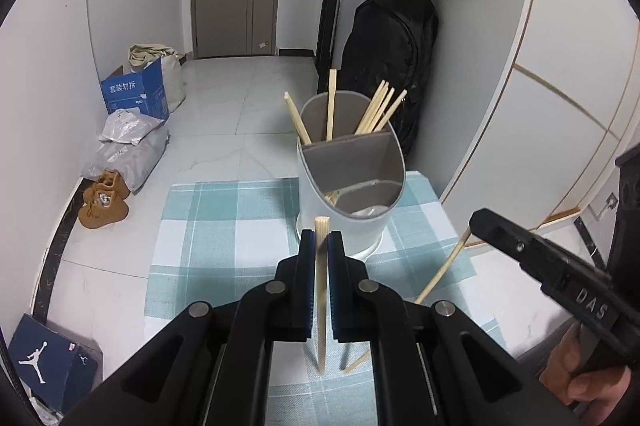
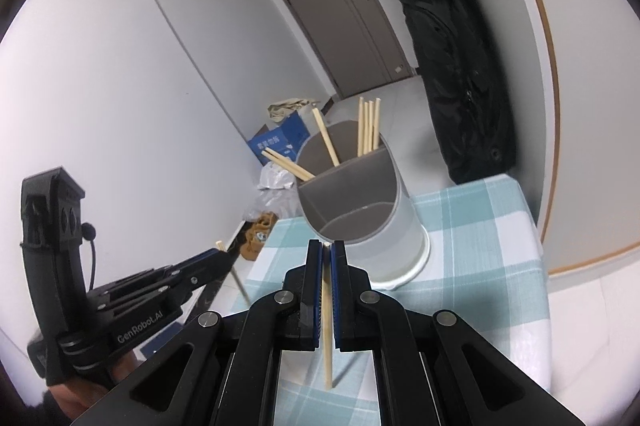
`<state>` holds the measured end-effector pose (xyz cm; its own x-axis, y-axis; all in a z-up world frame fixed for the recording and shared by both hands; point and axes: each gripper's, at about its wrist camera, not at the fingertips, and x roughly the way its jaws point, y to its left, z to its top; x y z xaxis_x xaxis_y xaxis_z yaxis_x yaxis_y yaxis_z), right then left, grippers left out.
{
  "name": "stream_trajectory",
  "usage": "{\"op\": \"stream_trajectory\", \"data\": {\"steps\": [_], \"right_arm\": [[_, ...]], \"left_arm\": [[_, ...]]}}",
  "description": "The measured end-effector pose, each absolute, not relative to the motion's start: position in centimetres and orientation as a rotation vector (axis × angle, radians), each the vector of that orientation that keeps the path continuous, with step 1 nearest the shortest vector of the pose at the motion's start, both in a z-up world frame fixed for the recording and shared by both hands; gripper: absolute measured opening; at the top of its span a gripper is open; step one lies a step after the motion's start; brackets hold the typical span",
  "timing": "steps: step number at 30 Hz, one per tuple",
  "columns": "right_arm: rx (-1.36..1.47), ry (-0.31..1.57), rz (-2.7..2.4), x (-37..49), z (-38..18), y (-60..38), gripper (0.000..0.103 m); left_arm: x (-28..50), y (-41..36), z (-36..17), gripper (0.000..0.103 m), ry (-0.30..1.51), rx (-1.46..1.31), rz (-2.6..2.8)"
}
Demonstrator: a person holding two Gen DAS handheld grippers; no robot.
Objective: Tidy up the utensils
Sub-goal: 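Carry both chopsticks above the white holder and insert them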
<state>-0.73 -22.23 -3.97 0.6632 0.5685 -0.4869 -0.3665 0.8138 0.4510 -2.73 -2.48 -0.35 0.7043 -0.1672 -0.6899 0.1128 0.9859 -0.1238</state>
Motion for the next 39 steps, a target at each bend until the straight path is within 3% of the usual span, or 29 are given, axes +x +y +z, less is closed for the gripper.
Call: {"op": "stream_trajectory", "data": {"steps": [27, 39], "right_arm": [[0.32, 0.521, 0.53, 8.4, 8.1, -23.6, 0.003], [0.28, 0.484, 0.526, 13.5, 10.9, -21.8, 0.003]], "left_arm": [[4.7, -2.2, 11.0, 0.002, 0.664, -0.125, -0.198], [8.1, -1.9, 12.0, 0.002, 0.631, -0.091, -0.188]]}}
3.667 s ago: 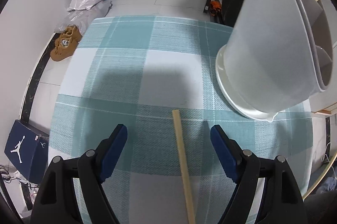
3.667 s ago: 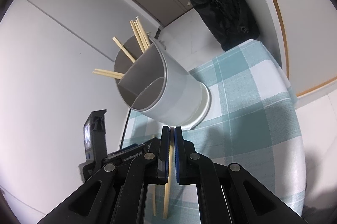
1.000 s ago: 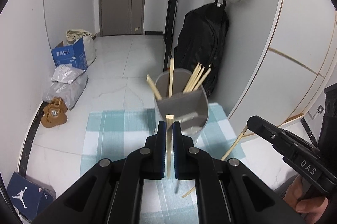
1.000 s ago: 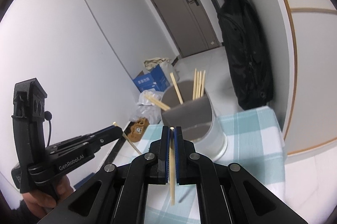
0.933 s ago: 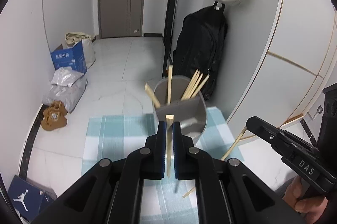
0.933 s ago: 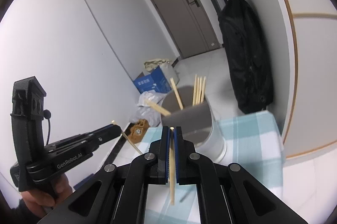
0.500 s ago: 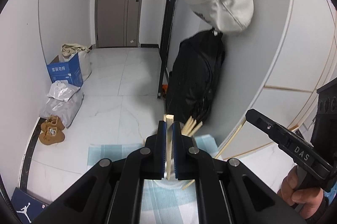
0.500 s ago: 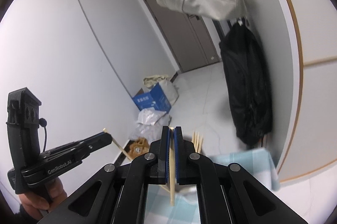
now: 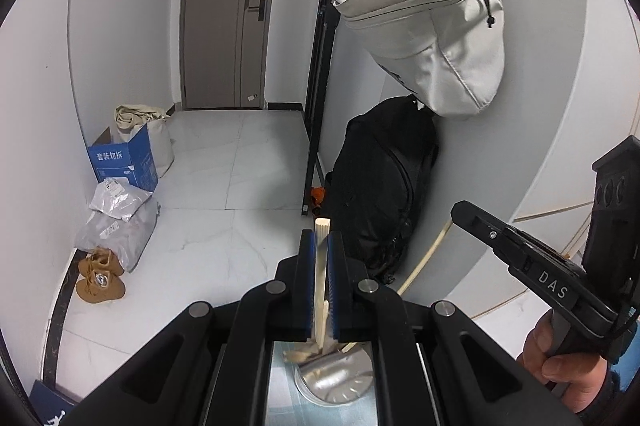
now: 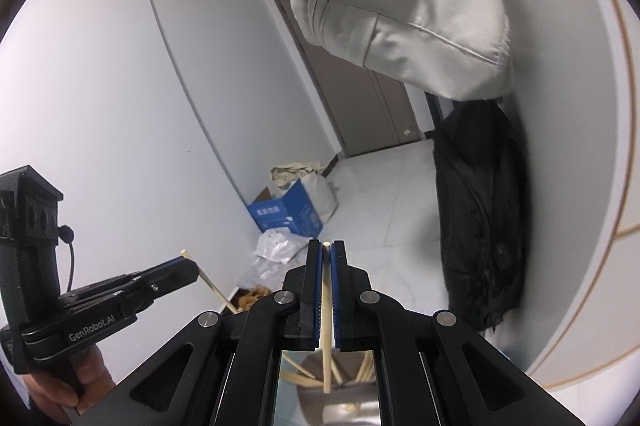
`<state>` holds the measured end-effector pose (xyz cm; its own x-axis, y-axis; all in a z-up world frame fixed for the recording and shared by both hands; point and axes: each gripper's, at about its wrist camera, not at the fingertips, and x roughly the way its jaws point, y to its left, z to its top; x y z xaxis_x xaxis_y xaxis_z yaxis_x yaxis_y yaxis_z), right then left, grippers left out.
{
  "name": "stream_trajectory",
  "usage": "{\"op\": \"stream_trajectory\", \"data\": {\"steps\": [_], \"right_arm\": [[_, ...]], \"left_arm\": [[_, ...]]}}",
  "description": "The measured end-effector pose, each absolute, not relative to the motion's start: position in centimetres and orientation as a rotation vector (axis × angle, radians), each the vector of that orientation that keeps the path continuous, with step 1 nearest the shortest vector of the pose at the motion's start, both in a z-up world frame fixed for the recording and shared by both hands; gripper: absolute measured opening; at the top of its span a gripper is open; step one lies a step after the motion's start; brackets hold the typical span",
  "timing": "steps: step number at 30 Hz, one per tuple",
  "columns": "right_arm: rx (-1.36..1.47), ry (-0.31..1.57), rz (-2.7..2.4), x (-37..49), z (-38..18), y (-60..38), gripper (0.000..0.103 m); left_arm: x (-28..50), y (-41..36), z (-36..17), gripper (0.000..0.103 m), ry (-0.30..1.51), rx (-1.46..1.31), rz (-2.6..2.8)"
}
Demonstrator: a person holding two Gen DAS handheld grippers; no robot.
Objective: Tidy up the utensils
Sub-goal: 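Carry both chopsticks above the white holder and insert them, then open both grippers and withdraw from the holder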
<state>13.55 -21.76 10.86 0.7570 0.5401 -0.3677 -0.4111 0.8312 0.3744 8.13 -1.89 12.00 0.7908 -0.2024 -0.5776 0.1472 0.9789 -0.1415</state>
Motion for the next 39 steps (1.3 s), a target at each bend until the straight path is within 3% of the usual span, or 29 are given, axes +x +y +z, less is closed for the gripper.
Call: {"op": "stream_trajectory", "data": {"steps": [18, 32, 39], "right_arm": [[0.192, 0.597, 0.509, 16.2, 4.8, -18.9, 0.003], [0.135, 0.755, 0.558, 16.6, -1.1, -17.0, 0.003], [0.153, 0.775, 0.568, 16.7, -1.4, -17.2, 0.005]], "left_arm": [[11.5, -1.7, 5.4, 0.002, 0.806, -0.072, -0.217], [12.4, -2.0, 2.9, 0.002, 0.925, -0.09, -0.266], [12.3, -2.4, 2.9, 0.002, 0.947, -0.086, -0.308]]}}
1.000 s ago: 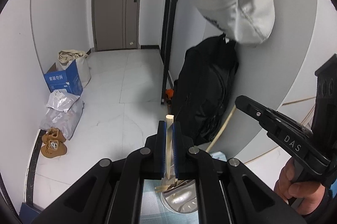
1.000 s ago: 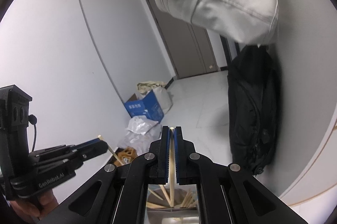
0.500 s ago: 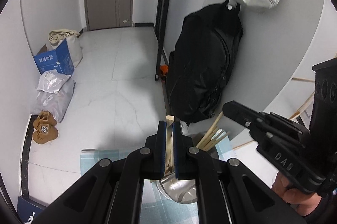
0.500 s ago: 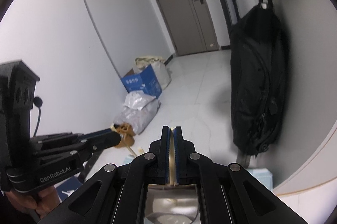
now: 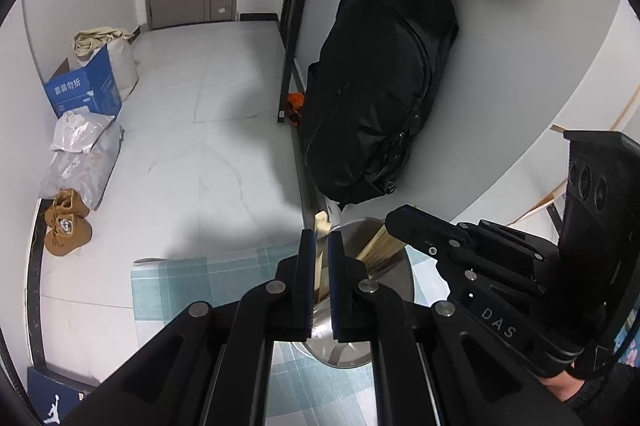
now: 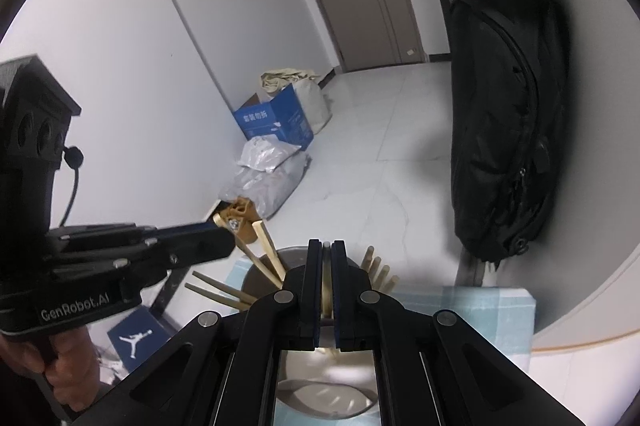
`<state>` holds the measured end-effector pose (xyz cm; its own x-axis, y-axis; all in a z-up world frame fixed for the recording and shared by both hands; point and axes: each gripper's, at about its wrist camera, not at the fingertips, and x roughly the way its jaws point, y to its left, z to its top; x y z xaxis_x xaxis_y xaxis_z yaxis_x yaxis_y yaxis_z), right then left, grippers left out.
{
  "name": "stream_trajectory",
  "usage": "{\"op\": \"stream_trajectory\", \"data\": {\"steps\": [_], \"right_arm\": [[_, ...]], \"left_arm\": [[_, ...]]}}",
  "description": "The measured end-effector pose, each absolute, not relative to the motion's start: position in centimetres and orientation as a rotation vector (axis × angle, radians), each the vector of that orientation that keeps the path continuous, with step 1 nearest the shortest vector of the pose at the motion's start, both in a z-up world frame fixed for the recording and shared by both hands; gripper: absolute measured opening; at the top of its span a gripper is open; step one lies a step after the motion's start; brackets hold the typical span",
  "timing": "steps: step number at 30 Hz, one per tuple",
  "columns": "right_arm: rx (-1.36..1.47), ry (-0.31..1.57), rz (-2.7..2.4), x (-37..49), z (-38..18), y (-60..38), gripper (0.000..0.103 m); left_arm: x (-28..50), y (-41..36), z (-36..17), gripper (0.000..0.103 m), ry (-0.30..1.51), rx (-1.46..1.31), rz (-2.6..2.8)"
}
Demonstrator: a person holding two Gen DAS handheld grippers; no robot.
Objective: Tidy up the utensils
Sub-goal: 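Open both grippers and withdraw from the holder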
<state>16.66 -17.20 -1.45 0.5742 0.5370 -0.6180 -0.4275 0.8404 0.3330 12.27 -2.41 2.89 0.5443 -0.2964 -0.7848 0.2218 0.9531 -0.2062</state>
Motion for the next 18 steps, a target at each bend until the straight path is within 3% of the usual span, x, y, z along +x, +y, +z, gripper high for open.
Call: {"op": "stream_trajectory", "data": {"steps": [4, 6, 8, 12, 14, 18], "right_arm": [[0.207, 0.757, 0.567, 16.2, -0.8, -18.3, 0.007], [0.237, 0.739, 0.565, 15.8, -0.3, -18.9, 0.015], [0.27, 0.709, 0.556, 15.1, 0.4, -19.9, 0.034], [0.289, 0.645, 0.556, 13.4, 2.2, -21.0, 0.049], [0.295, 0.603, 0.551, 12.2, 3.1, -21.5, 0.062], [0.295, 0.551, 0.533, 10.2, 4.7, -22.2, 0.071]], "left_arm": [[11.9, -2.2, 3.6, 0.005, 0.937, -0.091, -0.304], [11.6, -1.9, 4.0, 0.007, 0.925, -0.1, -0.289], [11.1, -1.8, 4.4, 0.011, 0.908, -0.103, -0.272], [9.4, -1.4, 5.5, 0.041, 0.855, -0.111, -0.216], [8.5, -1.1, 6.1, 0.047, 0.819, -0.122, -0.197], [6.9, -1.0, 7.1, 0.055, 0.785, -0.128, -0.162]]}}
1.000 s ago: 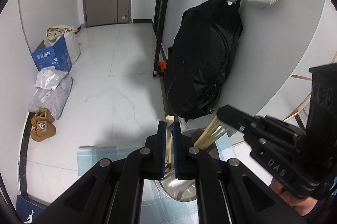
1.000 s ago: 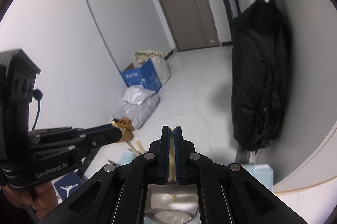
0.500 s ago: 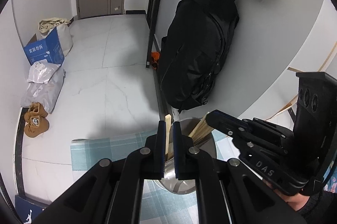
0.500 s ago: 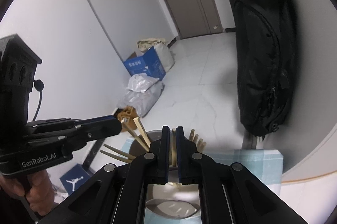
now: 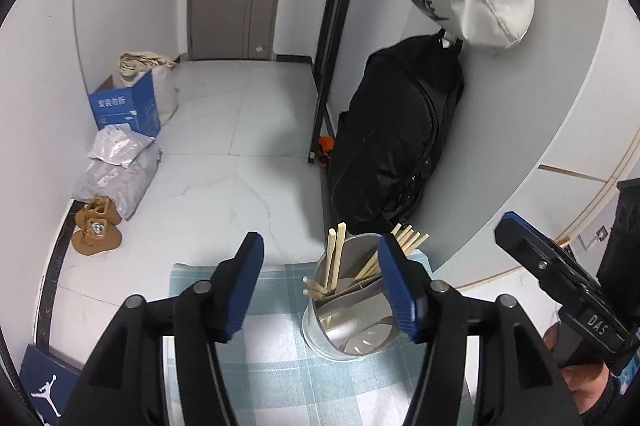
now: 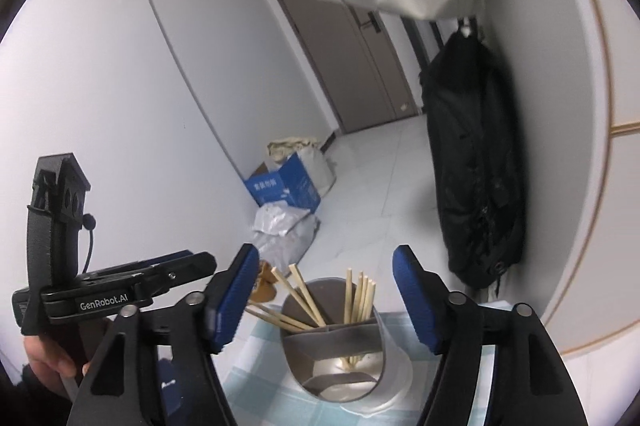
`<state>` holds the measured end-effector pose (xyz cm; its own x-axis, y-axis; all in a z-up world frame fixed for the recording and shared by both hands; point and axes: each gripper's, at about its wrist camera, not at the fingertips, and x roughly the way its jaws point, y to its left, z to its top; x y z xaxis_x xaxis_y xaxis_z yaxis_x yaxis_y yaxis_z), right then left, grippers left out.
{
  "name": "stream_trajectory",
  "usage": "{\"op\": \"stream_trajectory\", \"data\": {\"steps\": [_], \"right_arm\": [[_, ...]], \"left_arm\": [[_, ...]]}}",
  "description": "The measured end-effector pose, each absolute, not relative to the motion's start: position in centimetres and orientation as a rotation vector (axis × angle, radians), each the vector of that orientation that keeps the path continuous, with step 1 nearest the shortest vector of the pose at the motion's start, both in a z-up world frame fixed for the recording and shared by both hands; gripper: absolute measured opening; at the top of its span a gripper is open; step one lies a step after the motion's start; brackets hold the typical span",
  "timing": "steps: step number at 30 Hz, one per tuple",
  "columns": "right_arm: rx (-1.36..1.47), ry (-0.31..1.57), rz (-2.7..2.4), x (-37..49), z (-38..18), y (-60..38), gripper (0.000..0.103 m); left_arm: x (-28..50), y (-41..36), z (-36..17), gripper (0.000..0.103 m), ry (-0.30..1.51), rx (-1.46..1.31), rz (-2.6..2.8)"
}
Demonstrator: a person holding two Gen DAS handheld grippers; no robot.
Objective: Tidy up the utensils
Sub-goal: 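Open both grippers and withdraw from the holder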
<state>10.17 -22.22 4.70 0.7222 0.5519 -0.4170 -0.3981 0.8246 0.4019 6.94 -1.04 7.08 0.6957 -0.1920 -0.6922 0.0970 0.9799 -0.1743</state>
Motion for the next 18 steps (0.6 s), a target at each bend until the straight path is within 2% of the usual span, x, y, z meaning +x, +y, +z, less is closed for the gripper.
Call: {"op": "stream_trajectory", "data": {"steps": [3, 5, 7, 14, 18], "right_arm": [[0.296, 0.526, 0.524, 8.5, 5.3, -23.0, 0.076], [0.293, 0.506, 0.513, 7.5, 5.7, -23.4, 0.081], [0.291, 0.49, 0.513, 6.4, 6.0, -23.6, 0.082], [0.263, 0.417, 0.496, 2.4, 6.6, -24.2, 0.095], [0.254, 0.383, 0.488, 0.4, 6.2, -24.6, 0.098]], "left_arm": [[5.7, -1.3, 7.7, 0.058, 0.756, -0.121, -0.138], [4.9, -1.3, 8.1, 0.064, 0.729, -0.119, -0.116], [3.9, -1.2, 8.5, 0.069, 0.699, -0.117, -0.099], [0.6, -1.9, 8.9, 0.076, 0.626, -0.085, -0.076], [-0.8, -2.5, 8.3, 0.078, 0.603, -0.06, -0.08]]}}
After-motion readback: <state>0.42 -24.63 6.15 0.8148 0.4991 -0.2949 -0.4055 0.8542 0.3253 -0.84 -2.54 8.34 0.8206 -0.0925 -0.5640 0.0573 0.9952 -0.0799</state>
